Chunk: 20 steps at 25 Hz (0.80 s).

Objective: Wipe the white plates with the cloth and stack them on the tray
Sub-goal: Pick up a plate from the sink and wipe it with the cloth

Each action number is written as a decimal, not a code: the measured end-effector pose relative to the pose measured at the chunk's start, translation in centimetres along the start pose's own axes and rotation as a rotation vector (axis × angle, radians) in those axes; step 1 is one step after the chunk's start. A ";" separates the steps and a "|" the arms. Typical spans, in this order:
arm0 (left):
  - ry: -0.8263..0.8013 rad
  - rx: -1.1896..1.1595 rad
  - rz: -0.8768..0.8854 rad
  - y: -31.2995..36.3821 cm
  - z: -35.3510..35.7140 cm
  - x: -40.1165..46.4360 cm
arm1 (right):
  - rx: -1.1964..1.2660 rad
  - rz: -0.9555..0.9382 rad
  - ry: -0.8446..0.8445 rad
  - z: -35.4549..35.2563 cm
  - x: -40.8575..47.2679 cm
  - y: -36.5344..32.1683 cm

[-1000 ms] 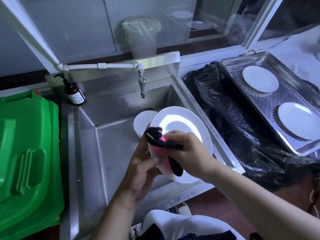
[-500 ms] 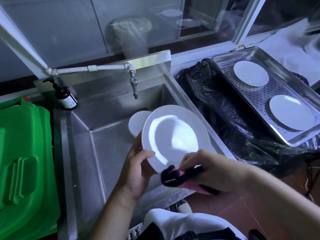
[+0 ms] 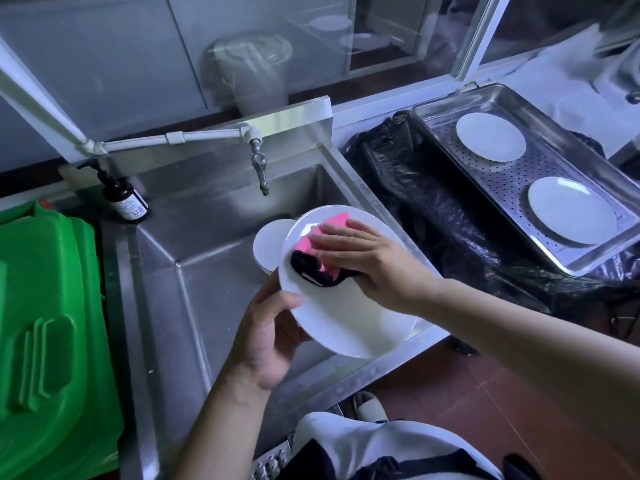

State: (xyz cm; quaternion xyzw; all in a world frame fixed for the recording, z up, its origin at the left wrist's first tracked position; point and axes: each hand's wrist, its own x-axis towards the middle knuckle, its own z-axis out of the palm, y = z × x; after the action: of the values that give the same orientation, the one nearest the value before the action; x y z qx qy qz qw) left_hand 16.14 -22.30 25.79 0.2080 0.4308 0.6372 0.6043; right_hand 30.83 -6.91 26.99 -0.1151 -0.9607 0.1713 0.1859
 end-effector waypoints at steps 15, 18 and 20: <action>0.013 -0.062 0.168 -0.2 0.3 0.9 | -0.030 0.527 0.272 1.5 -7.2 -5.6; 0.011 -0.040 0.165 -0.6 0.1 1.1 | 0.236 0.603 0.013 -0.5 -7.0 -7.4; -0.003 -0.018 0.145 -0.8 -0.1 1.0 | 0.563 0.688 -0.283 -3.0 -6.1 -6.9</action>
State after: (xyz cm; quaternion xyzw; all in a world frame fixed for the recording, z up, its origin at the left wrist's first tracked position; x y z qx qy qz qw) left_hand 16.38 -21.43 24.83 0.2341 0.4079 0.6827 0.5592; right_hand 36.50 -14.13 30.25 -0.3475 -0.7988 0.4909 0.0094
